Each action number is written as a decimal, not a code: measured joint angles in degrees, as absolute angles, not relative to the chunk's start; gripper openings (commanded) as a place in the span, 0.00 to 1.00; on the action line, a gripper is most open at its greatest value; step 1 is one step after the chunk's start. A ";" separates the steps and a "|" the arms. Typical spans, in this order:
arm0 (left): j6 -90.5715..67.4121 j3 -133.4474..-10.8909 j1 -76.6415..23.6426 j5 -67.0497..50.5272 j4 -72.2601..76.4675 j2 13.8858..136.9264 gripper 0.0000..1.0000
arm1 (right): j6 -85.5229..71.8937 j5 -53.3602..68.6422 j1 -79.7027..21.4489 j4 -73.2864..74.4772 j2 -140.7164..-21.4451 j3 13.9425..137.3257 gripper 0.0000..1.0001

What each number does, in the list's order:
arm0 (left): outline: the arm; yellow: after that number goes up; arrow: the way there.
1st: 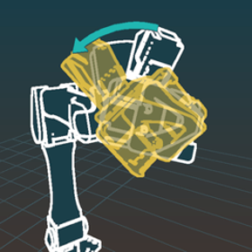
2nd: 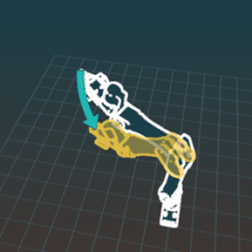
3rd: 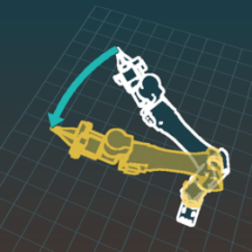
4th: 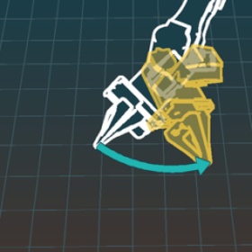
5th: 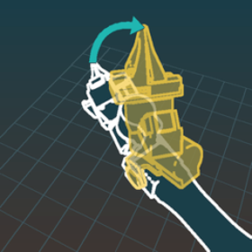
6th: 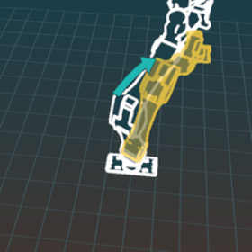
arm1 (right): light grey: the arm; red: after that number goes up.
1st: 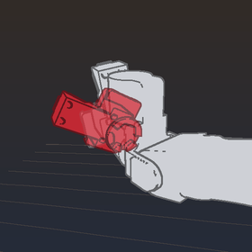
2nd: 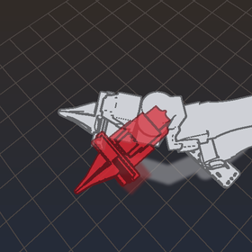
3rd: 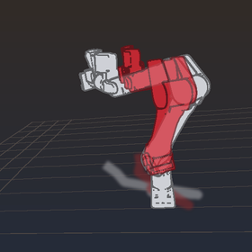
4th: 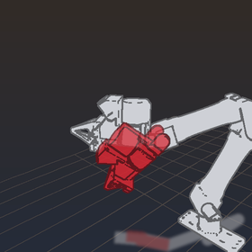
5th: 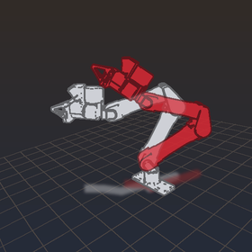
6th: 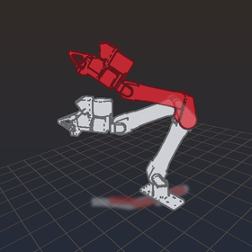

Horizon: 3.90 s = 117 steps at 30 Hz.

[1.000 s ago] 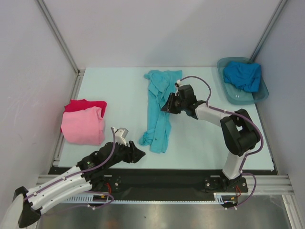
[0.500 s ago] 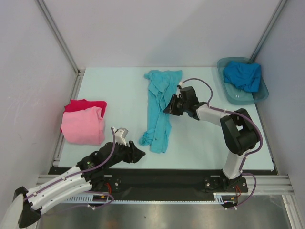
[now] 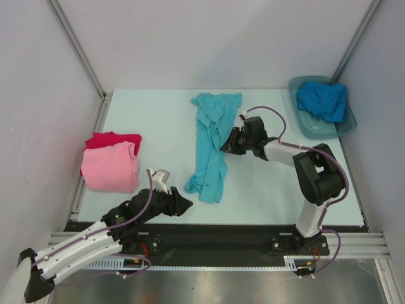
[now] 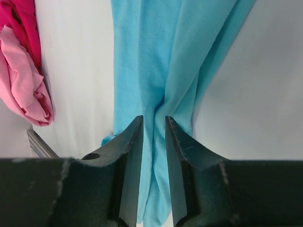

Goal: Fold and stack the t-shirts
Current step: Fold the tshirt

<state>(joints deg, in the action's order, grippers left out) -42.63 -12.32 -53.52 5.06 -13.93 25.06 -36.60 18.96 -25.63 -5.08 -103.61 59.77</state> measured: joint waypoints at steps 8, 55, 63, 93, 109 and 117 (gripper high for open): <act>-42.63 -12.32 -53.56 5.45 -13.96 24.84 0.61 | -36.84 19.42 -25.71 -5.87 -103.61 59.57 0.33; -42.65 -12.32 -53.63 5.87 -14.26 24.25 0.61 | -37.89 19.33 -28.88 -8.32 -105.23 56.42 0.05; -42.65 -11.99 -53.63 5.85 -13.69 24.86 0.60 | -37.43 19.35 -28.64 -6.94 -104.86 56.62 0.00; -42.63 -11.99 -53.63 5.80 -11.62 27.18 0.59 | -36.36 19.86 -28.71 -2.68 -100.99 58.63 0.39; -42.63 -11.99 -53.63 5.76 -10.55 28.53 0.59 | -36.18 19.53 -28.71 -1.10 -99.61 58.63 0.42; -42.63 -11.99 -53.63 5.74 -9.74 28.84 0.59 | -36.27 19.55 -28.71 -1.15 -98.80 58.63 0.40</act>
